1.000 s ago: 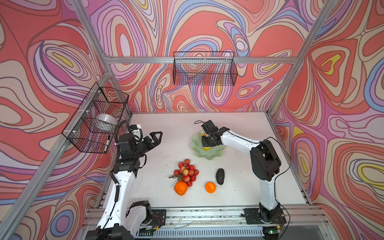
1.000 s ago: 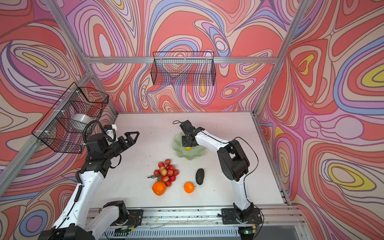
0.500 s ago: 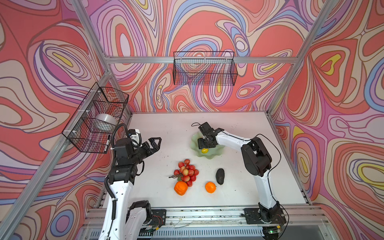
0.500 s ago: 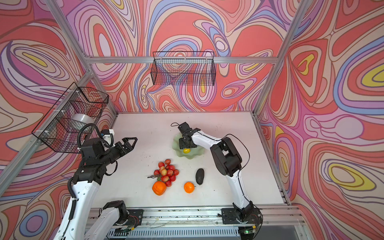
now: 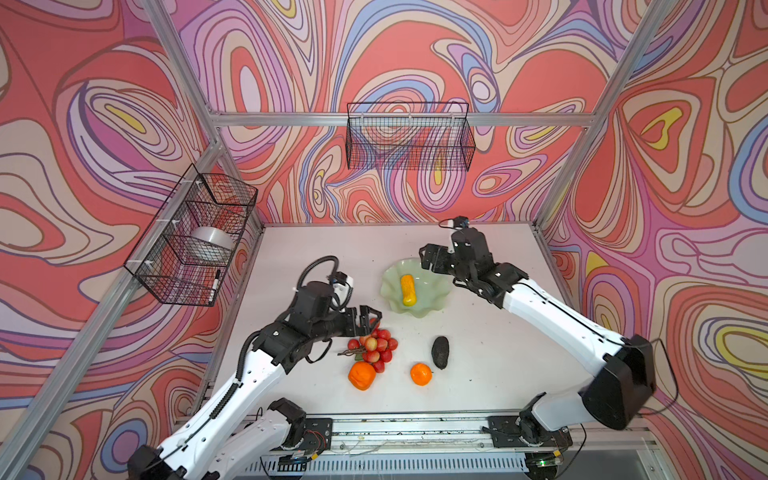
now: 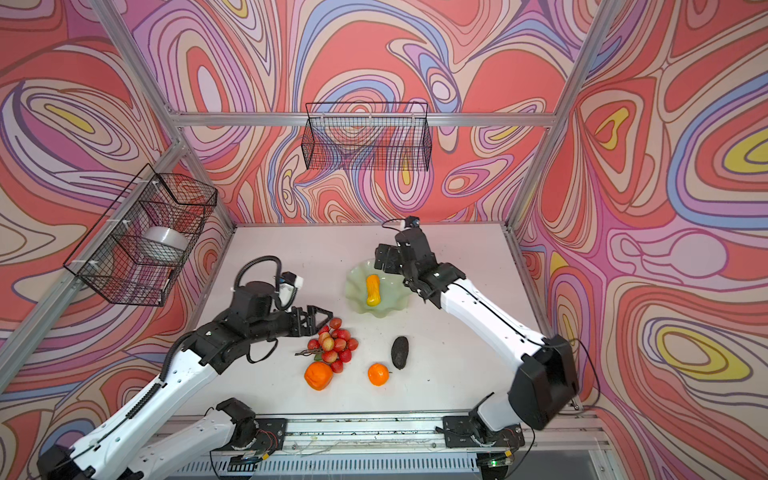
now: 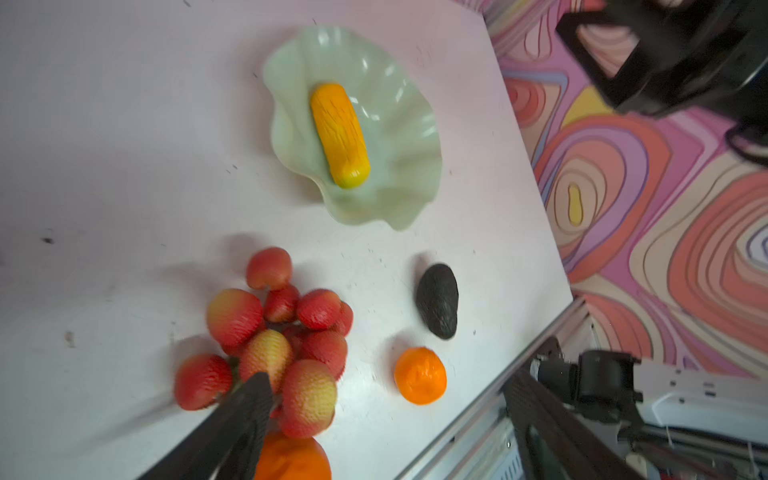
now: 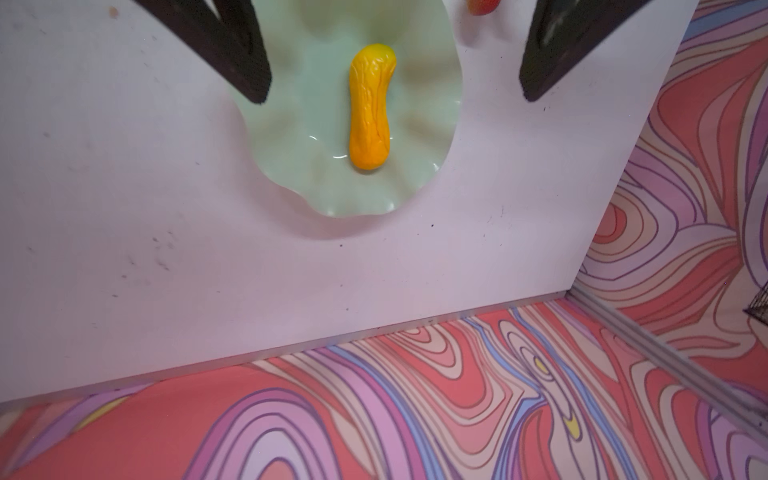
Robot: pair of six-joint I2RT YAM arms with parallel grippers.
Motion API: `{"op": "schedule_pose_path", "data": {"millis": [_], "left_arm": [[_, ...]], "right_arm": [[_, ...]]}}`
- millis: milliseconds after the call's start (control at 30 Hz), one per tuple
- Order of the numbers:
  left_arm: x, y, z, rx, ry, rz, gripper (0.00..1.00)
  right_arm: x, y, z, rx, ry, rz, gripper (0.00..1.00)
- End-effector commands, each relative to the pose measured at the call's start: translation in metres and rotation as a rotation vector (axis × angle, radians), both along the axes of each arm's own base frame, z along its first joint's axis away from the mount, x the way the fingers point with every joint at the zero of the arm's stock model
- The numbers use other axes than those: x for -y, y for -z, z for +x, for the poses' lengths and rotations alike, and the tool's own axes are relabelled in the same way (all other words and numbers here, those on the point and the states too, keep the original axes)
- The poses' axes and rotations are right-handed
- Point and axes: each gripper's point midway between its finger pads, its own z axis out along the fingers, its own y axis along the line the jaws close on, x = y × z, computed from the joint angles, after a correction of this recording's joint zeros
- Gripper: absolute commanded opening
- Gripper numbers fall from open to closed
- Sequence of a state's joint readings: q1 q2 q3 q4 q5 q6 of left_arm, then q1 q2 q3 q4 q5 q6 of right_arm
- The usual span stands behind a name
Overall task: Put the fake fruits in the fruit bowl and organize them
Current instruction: 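Grasp the orange tangerine with the left gripper while the right gripper withdraws, then place the tangerine in the bowl beside the squash with the left gripper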
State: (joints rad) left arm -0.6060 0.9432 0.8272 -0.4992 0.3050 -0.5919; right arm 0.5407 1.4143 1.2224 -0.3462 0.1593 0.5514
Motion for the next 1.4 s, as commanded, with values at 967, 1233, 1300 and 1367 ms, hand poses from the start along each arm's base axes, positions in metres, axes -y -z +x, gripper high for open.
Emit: {"op": "schedule_pose_path", "data": {"millis": [967,1233,1300,1367], "left_arm": [[0.118,0.176,-0.071,-0.365,0.328,0.59,0.59],[0.119,0.106,-0.037,-0.223,0.288,0.501,0.43],[0.122,0.075,-0.013,-0.157,0.269,0.443,0.43],[0.121,0.048,0.018,-0.092,0.251,0.397,0.45]], "right_arm": [[0.115,0.076,-0.079,-0.147,0.274,0.143,0.98],[0.115,0.081,-0.079,-0.164,0.278,0.129,0.98],[0.118,0.085,-0.083,-0.18,0.283,0.111,0.98],[0.122,0.085,-0.088,-0.192,0.292,0.096,0.97]]}}
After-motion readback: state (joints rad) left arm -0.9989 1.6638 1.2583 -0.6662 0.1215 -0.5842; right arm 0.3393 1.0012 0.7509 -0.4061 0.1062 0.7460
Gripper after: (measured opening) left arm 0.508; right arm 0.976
